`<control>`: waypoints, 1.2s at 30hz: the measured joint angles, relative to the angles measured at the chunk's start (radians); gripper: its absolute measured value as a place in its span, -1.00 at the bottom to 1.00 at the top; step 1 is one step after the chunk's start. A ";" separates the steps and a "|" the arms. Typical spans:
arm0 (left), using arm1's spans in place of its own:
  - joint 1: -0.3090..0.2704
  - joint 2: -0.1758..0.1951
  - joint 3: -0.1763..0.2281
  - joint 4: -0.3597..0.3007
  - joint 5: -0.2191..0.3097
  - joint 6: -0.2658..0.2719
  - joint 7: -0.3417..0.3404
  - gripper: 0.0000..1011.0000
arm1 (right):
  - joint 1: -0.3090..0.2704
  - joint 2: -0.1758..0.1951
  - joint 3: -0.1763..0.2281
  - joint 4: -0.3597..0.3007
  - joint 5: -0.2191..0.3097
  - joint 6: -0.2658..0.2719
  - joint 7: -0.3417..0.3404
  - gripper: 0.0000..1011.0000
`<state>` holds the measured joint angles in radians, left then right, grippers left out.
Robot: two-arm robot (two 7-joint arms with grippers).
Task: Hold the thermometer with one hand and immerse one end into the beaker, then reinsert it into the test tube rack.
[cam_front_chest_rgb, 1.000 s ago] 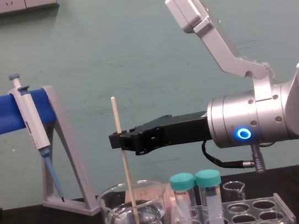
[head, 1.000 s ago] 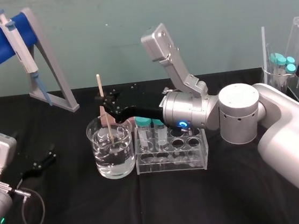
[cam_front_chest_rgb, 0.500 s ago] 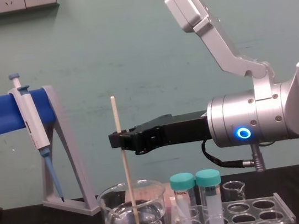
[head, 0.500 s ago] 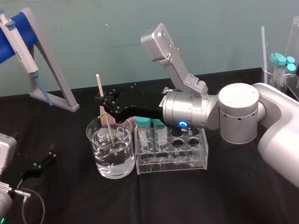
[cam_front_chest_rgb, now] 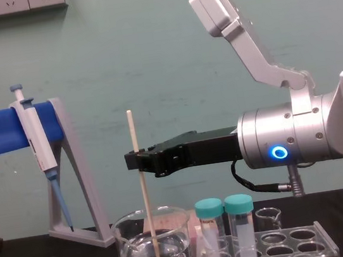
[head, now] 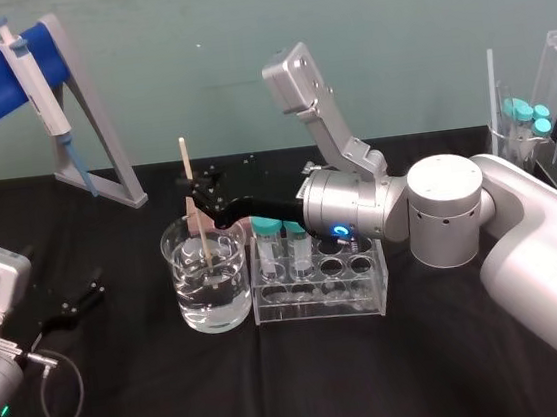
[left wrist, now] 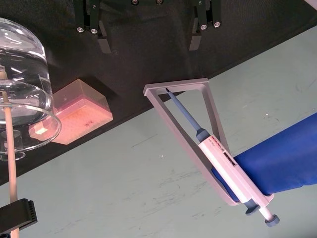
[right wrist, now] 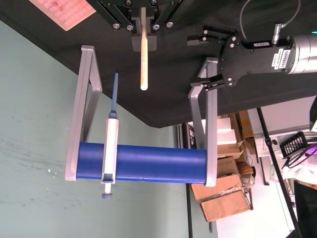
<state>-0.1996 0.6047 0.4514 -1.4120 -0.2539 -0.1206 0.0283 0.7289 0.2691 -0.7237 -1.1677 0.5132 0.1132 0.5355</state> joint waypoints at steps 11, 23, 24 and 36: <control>0.000 0.000 0.000 0.000 0.000 0.000 0.000 0.99 | 0.000 0.000 0.000 0.000 0.000 0.000 0.000 -0.89; 0.000 0.000 0.000 0.000 0.000 0.000 0.000 0.99 | 0.000 0.000 0.000 0.000 0.000 0.000 0.000 -0.89; 0.000 0.000 0.000 0.000 0.000 0.000 0.000 0.99 | 0.000 0.000 0.000 0.000 0.000 0.000 -0.001 -0.89; 0.000 0.000 0.000 0.000 0.000 0.000 0.000 0.99 | 0.000 0.000 0.000 0.000 0.000 0.000 -0.001 -0.89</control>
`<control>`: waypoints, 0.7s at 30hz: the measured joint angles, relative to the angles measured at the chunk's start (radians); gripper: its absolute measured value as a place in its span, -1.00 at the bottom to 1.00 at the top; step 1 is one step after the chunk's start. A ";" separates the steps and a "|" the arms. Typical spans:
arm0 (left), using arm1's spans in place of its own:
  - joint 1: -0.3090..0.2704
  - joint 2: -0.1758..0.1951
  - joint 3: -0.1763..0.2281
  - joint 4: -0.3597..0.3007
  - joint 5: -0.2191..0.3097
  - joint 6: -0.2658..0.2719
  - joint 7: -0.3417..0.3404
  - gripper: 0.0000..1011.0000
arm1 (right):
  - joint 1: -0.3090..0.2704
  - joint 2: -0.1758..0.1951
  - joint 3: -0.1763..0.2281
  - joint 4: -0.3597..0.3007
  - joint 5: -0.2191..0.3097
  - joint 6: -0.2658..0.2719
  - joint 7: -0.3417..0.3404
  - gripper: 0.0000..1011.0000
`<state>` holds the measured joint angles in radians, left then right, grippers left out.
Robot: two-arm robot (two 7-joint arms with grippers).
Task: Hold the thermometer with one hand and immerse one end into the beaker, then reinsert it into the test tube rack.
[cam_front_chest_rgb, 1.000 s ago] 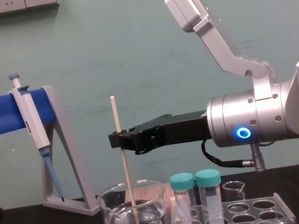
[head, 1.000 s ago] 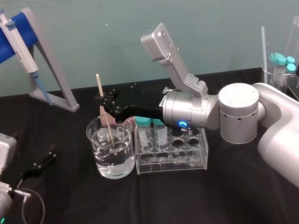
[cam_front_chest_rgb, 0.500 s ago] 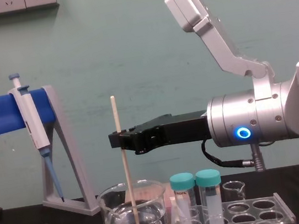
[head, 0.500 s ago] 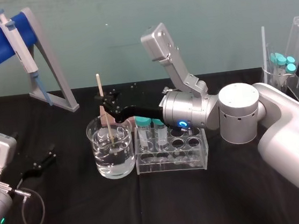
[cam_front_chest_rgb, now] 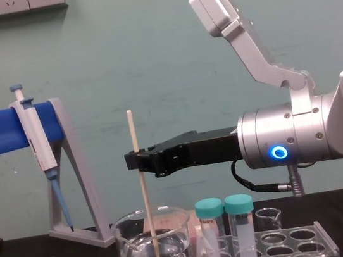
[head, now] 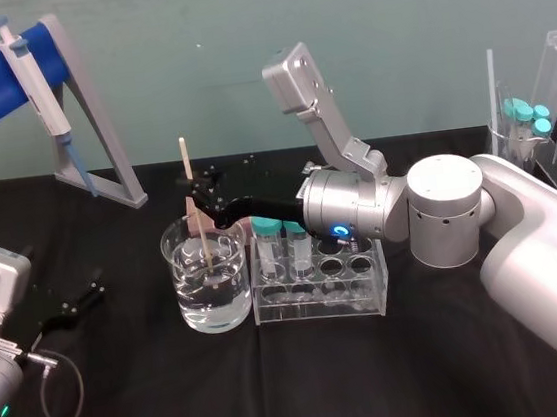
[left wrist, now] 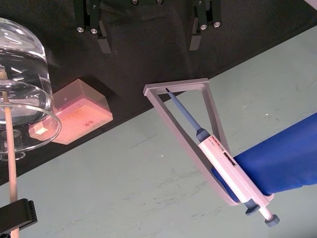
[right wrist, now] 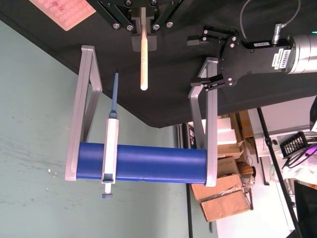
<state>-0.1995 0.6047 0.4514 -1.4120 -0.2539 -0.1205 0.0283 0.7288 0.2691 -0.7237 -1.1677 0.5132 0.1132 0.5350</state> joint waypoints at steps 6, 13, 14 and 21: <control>0.000 0.000 0.000 0.000 0.000 0.000 0.000 0.99 | 0.000 0.000 0.000 0.000 0.000 0.000 0.000 -0.89; 0.000 0.000 0.000 0.000 0.000 0.000 0.000 0.98 | 0.000 0.000 0.000 0.000 0.000 0.000 0.000 -0.89; 0.000 0.000 0.000 0.000 0.000 0.000 0.000 0.99 | 0.000 0.000 0.000 0.000 0.000 0.000 0.000 -0.89; 0.000 0.000 0.000 0.000 0.000 0.000 0.000 0.99 | 0.000 0.000 0.000 0.000 0.000 0.000 0.000 -0.89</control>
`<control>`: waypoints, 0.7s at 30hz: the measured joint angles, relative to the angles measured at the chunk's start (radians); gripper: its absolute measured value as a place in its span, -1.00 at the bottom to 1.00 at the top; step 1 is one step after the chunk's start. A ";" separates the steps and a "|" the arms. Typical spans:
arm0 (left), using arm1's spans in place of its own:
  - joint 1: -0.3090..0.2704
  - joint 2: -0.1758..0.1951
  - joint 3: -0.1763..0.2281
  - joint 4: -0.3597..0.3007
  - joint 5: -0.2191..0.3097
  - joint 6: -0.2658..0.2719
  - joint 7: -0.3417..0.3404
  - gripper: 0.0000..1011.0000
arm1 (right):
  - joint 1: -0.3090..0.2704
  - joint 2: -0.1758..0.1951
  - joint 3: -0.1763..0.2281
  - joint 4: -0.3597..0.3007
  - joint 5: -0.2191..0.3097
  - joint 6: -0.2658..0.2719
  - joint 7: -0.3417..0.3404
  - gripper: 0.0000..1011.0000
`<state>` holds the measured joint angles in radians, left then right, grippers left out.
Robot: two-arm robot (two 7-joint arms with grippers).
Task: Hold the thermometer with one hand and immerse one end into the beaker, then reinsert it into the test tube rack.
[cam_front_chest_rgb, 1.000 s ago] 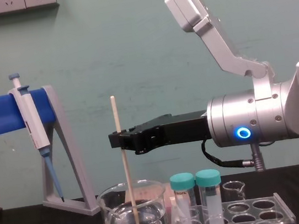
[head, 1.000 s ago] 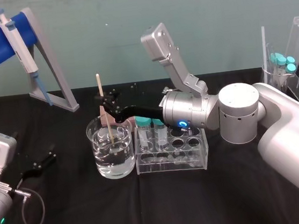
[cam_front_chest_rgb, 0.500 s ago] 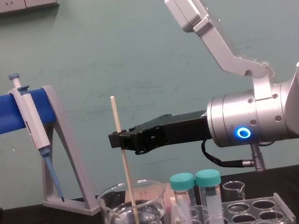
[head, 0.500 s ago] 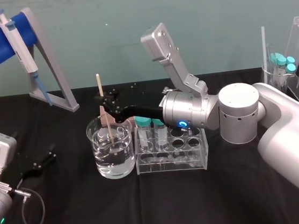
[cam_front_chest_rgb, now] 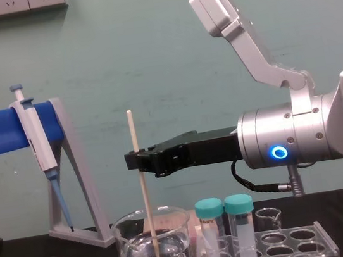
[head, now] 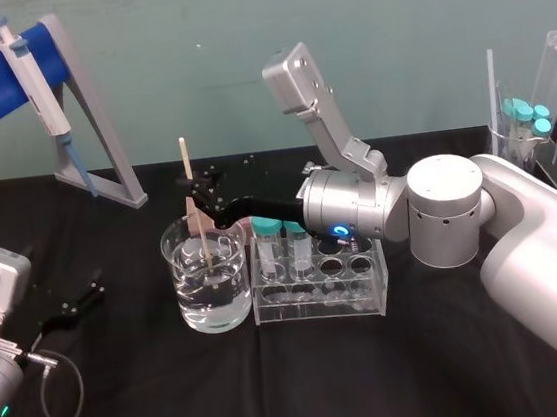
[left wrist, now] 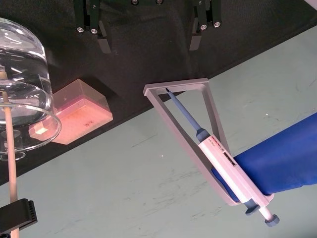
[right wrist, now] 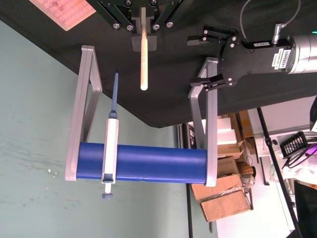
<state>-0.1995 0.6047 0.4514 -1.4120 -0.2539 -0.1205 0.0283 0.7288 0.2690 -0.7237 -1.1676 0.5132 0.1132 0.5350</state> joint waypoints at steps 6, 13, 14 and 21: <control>0.000 0.000 0.000 0.000 0.000 0.000 0.000 0.99 | 0.000 0.000 0.000 0.000 0.000 0.000 0.000 -0.89; 0.000 0.000 0.000 0.000 0.000 0.000 0.000 0.99 | 0.000 0.000 0.000 0.000 0.000 0.000 0.000 -0.89; 0.000 0.000 0.000 0.000 0.000 0.000 0.000 0.99 | 0.000 0.000 0.000 0.000 0.000 0.000 0.000 -0.89; 0.000 0.000 0.000 0.000 0.000 0.000 0.000 0.99 | 0.000 0.000 0.000 0.000 0.000 0.000 0.000 -0.89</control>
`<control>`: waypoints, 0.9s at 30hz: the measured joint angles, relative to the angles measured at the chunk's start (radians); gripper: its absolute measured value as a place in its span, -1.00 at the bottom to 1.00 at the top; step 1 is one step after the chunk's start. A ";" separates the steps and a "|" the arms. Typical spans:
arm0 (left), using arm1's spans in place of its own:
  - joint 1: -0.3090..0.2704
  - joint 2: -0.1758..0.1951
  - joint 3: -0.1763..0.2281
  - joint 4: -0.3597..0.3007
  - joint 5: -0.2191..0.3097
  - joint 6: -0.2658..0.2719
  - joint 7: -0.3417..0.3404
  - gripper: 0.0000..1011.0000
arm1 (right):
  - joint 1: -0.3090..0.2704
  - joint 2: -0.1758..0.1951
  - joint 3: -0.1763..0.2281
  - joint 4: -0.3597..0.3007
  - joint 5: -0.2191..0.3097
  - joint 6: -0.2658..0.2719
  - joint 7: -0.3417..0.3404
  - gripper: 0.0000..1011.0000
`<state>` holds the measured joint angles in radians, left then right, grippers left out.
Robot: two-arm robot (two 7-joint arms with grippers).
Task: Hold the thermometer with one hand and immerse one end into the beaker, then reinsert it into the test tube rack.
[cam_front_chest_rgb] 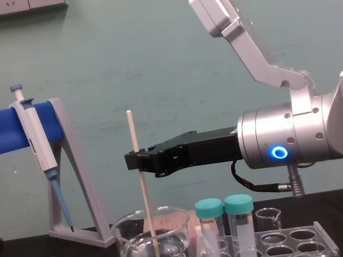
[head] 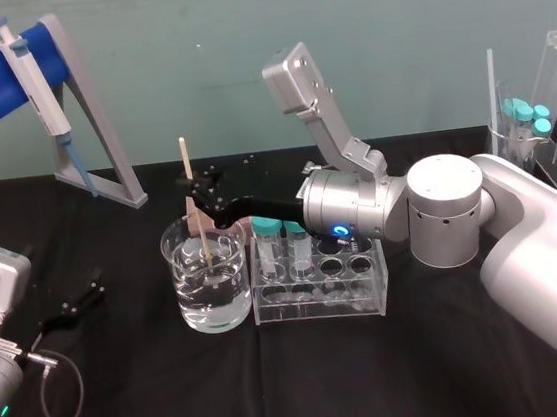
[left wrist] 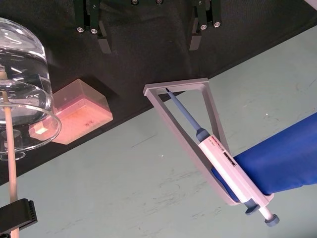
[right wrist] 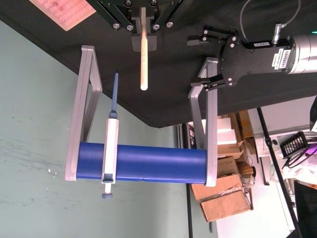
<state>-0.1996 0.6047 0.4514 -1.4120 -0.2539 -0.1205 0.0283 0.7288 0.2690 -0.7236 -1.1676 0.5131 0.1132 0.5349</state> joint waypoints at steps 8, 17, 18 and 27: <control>0.000 0.000 0.000 0.000 0.000 0.000 0.000 0.99 | 0.000 0.000 0.000 0.000 0.000 0.000 0.000 -0.89; 0.000 0.000 0.000 0.000 0.000 0.000 0.000 0.99 | 0.000 0.000 0.000 0.000 0.000 0.000 0.000 -0.89; 0.000 0.000 0.000 0.000 0.000 0.000 0.000 0.99 | 0.000 0.000 0.000 0.000 0.000 0.000 0.000 -0.89; 0.000 0.000 0.000 0.000 0.000 0.000 0.000 0.99 | 0.000 0.000 0.000 0.000 0.000 0.000 0.000 -0.89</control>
<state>-0.1995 0.6047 0.4514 -1.4120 -0.2539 -0.1206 0.0283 0.7288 0.2690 -0.7237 -1.1676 0.5131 0.1132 0.5350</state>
